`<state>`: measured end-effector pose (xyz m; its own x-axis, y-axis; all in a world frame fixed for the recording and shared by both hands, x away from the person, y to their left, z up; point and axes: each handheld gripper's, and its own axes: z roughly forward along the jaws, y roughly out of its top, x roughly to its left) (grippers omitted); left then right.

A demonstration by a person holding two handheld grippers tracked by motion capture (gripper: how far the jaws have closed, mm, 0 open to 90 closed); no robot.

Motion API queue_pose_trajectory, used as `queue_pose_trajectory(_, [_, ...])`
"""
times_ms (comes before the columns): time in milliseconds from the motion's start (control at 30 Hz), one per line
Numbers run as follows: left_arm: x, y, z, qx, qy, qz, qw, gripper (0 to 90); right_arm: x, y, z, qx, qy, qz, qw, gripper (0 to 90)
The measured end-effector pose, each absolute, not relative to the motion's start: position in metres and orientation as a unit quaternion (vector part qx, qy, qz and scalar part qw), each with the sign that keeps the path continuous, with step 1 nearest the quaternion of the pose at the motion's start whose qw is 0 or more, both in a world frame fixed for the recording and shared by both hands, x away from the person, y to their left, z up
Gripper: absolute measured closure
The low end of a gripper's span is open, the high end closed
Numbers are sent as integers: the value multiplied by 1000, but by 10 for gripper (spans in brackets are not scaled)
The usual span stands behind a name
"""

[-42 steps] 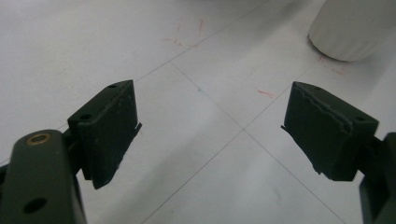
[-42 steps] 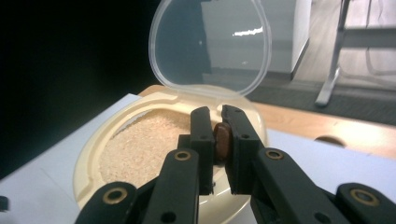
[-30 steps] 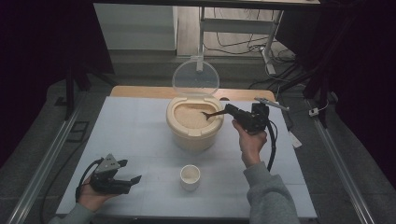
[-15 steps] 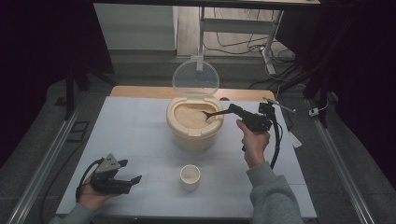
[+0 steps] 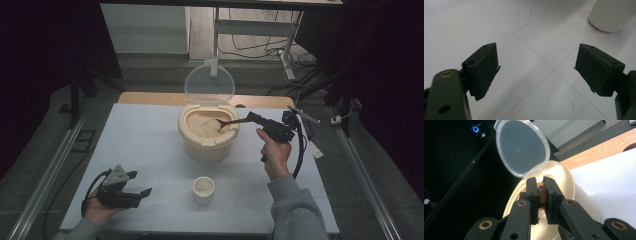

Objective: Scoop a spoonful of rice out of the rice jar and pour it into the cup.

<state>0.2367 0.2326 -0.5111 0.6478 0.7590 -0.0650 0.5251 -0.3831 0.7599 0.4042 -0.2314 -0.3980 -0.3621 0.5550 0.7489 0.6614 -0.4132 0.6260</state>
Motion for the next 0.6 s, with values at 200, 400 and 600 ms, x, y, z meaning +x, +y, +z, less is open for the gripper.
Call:
queue_pose_trajectory(200, [237,232,-511,819,392,150,392,188,404,-239,-400,-571,-520,-632,65,831])
queue_pose_trajectory(400, [237,232,-511,819,392,149,392,188,405,-245,-403,-576,-507,-636,85,831])
queue_pose_trajectory(600, [237,232,-511,819,391,149,392,189,405,-247,-404,-576,-501,-639,93,832])
